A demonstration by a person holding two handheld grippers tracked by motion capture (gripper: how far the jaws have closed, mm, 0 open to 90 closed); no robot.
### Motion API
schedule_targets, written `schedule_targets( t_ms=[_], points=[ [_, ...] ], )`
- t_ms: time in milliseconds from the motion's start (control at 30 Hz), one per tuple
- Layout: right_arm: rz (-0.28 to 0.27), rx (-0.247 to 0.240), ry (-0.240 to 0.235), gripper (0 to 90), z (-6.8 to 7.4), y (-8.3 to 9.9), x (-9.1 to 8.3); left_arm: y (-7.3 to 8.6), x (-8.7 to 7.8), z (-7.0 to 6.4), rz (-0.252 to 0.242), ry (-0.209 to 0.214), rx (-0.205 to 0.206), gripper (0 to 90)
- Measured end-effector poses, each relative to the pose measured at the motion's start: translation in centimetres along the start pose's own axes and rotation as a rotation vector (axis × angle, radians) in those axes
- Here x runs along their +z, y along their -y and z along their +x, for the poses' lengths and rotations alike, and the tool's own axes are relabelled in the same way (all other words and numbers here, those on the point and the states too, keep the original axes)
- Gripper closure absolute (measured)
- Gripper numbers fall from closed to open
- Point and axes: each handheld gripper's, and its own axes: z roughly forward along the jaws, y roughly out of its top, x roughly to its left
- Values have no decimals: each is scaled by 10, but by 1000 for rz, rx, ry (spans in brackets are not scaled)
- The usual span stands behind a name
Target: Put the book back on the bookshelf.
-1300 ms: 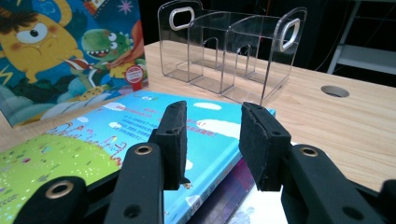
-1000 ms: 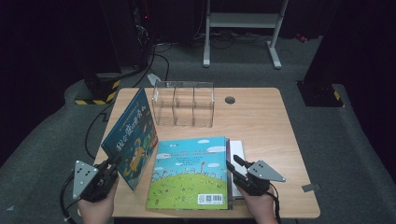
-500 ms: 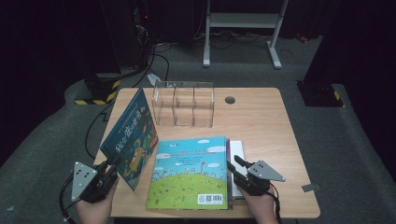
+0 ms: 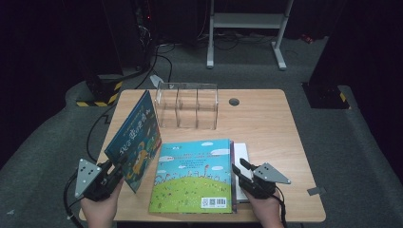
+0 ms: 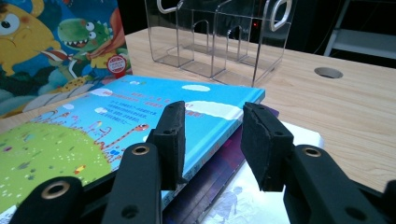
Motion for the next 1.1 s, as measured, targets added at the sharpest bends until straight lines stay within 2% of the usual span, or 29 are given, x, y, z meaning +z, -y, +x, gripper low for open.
schedule_targets(
  t_ms=[200, 267, 300, 333, 367, 467, 533, 600, 833, 867, 967, 1000, 1100],
  points=[
    [5, 4, 8, 621, -1, 1, 1, -1, 6, 1, -11, -14, -6, 767],
    [6, 4, 9, 622, -1, 1, 1, -2, 10, 1, -3, -16, -21, 769],
    [4, 6, 9, 628, -1, 1, 1, -2, 10, 2, 3, -12, -28, 783],
    [8, 9, 13, 632, -1, 1, 1, -3, 12, 4, 7, 5, -53, 787],
    [9, 9, 16, 633, -1, 1, 2, -3, 12, 5, 9, 8, -55, 783],
    [13, 9, 19, 633, -1, 1, 2, -5, 14, 7, 12, 10, -35, 783],
    [17, 13, 20, 632, -1, 1, 2, -5, 14, 8, 10, 15, -25, 750],
    [22, 11, 21, 632, -1, 2, 3, -5, 15, 9, 6, 5, -10, 742],
    [31, 9, 22, 628, 0, 2, 5, -4, 19, 12, 11, 13, -5, 731],
    [35, 10, 18, 623, 1, 2, 5, -4, 19, 12, 10, -5, -14, 751],
    [37, 9, 14, 617, 1, 2, 5, -5, 18, 13, 4, -9, -14, 801],
    [37, 9, 12, 613, 2, 2, 5, -5, 19, 12, 5, -22, -16, 810],
    [38, 10, 10, 600, 2, 2, 5, -5, 19, 11, 4, -21, -19, 818]
  ],
)
